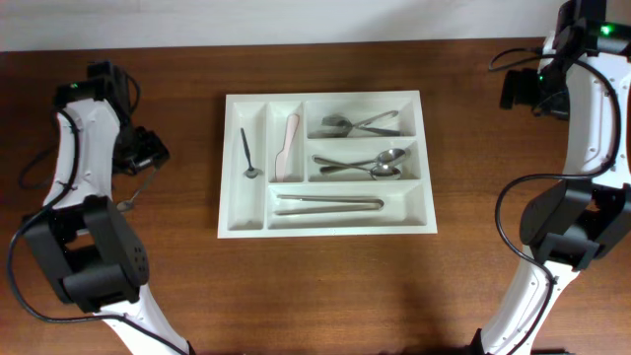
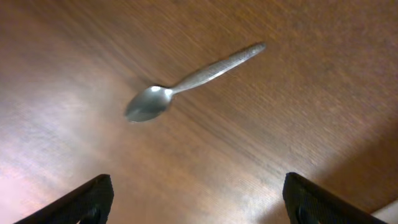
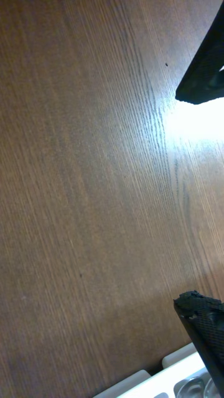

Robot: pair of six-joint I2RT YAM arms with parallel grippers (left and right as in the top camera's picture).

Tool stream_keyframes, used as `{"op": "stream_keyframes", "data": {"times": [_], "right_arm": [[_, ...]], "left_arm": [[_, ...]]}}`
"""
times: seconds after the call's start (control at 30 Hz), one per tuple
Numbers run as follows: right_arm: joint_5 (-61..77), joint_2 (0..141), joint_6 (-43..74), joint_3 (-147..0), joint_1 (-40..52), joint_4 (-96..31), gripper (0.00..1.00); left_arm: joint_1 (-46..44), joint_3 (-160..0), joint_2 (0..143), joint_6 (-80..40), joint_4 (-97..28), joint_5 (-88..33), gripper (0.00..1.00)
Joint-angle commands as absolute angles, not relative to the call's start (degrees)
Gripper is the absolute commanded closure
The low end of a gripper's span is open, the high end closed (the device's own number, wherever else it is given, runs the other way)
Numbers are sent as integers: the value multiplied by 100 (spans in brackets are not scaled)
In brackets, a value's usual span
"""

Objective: Pack container

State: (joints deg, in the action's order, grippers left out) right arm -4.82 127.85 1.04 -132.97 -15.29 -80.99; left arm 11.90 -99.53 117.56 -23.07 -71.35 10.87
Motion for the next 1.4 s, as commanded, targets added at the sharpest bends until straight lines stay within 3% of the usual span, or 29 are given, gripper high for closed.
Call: {"op": "stream_keyframes", "data": {"times": [0.0, 0.23, 0.43, 0.47, 0.53, 1.0, 1.37], "right_arm": [[-469, 12621, 84, -13329, -1503, -8103, 1], [-471, 12621, 84, -13329, -1503, -8103, 1], [-469, 12621, 84, -13329, -1503, -8103, 1], [-469, 12621, 84, -13329, -1503, -8103, 1], [-469, 12621, 84, -13329, -1503, -8103, 1], [-469, 12621, 84, -13329, -1503, -8103, 1], [-469, 12621, 84, -13329, -1503, -8103, 1]], "left_arm": [[1125, -9292, 11743, -2633, -6829, 880, 11], [1197, -8403, 11736, -2602, -6119, 764, 11], [1463, -8344, 11592, -2263, -5524, -412, 11], [1555, -8344, 11533, -2263, -5459, -537, 15], [1684, -8344, 11428, -2235, -5422, -565, 15], [3358, -7609, 9904, -1656, -5262, -1522, 16], [3789, -5586, 9874, -1662, -3201, -2939, 16]]}}
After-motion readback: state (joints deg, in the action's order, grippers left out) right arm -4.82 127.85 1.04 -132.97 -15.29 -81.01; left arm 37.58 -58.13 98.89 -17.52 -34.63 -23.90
